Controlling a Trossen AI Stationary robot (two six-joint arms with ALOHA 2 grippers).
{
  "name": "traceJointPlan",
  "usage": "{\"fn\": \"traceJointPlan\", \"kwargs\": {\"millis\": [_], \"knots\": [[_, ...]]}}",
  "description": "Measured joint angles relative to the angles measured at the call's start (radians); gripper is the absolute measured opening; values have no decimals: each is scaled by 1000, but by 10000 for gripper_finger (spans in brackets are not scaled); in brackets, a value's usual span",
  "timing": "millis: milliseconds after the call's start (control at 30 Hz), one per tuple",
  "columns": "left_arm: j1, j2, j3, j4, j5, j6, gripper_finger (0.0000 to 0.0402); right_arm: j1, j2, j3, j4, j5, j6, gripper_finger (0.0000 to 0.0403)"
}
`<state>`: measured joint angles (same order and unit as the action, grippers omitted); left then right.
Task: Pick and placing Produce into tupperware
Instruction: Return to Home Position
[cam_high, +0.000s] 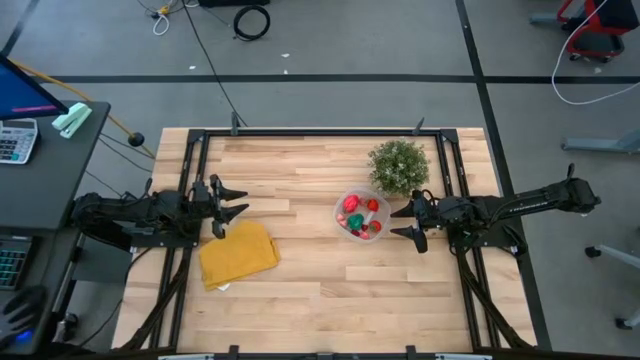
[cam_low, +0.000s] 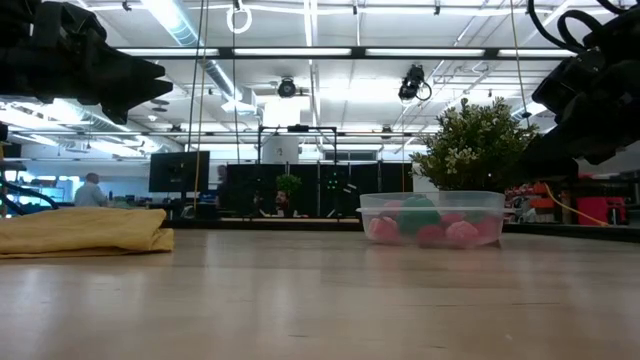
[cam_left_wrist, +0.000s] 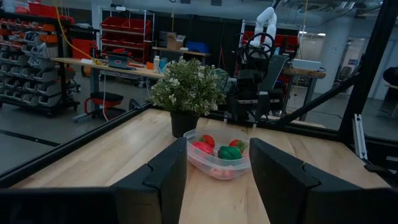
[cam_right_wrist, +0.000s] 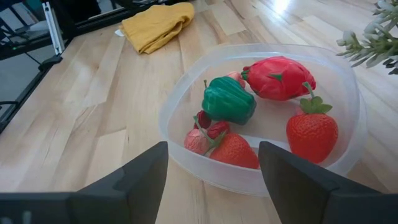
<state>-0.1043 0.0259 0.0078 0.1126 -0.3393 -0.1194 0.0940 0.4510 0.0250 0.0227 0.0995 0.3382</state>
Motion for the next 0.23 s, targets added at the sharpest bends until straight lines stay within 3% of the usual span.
{"fn": "traceJointPlan", "kwargs": {"millis": [233], "knots": [[0, 0, 0, 0, 0, 0, 177, 0, 0, 0, 0, 0, 0, 259]]}}
